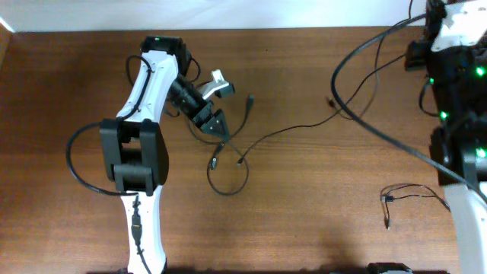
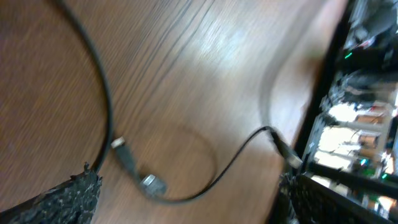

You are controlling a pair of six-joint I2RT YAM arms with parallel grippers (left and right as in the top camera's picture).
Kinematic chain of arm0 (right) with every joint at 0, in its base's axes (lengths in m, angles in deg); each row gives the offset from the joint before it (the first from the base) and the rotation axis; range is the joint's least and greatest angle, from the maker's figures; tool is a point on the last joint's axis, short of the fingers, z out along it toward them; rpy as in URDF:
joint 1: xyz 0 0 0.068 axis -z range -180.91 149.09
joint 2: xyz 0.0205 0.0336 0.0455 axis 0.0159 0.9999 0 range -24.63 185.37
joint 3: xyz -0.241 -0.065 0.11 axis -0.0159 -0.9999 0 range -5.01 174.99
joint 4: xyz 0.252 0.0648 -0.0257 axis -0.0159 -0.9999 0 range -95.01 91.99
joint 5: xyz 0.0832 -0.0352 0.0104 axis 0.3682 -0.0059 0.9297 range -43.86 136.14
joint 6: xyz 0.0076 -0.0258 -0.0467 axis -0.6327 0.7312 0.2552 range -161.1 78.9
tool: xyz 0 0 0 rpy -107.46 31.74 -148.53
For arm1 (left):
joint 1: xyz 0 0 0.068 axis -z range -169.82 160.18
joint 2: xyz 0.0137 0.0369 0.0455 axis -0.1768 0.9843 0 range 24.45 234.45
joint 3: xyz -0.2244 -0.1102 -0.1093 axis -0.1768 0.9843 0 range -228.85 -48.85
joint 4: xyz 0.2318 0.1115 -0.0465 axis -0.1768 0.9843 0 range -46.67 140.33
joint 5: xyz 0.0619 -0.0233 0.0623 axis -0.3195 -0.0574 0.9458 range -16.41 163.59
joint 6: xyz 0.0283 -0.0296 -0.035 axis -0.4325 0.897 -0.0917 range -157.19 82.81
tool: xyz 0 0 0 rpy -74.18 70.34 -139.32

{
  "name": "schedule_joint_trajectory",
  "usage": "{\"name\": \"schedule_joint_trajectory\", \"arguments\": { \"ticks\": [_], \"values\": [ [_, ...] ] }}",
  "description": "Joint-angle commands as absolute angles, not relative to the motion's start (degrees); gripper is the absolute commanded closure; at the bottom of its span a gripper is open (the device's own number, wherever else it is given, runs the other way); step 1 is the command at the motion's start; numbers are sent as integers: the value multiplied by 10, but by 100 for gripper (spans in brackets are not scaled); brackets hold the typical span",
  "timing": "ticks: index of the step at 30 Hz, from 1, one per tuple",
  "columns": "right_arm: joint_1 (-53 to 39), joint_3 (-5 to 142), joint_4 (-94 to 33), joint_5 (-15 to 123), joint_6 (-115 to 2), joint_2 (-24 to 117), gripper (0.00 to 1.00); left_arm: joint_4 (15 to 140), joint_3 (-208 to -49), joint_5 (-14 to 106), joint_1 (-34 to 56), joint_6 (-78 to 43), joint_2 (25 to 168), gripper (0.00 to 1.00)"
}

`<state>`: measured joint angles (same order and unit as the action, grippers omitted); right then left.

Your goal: Untangle cables

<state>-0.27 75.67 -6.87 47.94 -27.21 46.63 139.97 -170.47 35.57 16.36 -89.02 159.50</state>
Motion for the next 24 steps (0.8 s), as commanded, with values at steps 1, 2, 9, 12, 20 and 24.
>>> {"name": "schedule_joint_trajectory", "arguments": {
  "ticks": [1,2,9,12,20,24],
  "values": [
    [-6,763,-68,491,-316,500,96,1401,-1708,216,164,-875,1549,1],
    [-6,763,-68,517,-317,507,96,1401,-1708,178,168,-873,1549,1],
    [-6,763,-68,534,-319,510,96,1401,-1708,227,201,-874,1549,1],
    [-6,763,-67,610,-387,510,96,1390,-1708,225,202,-873,1549,1],
    [-78,763,40,784,-418,505,96,1188,-1708,620,228,-439,1549,1],
    [-127,763,149,832,-449,481,96,1158,-1708,646,221,-362,1549,1]
  ]
}}
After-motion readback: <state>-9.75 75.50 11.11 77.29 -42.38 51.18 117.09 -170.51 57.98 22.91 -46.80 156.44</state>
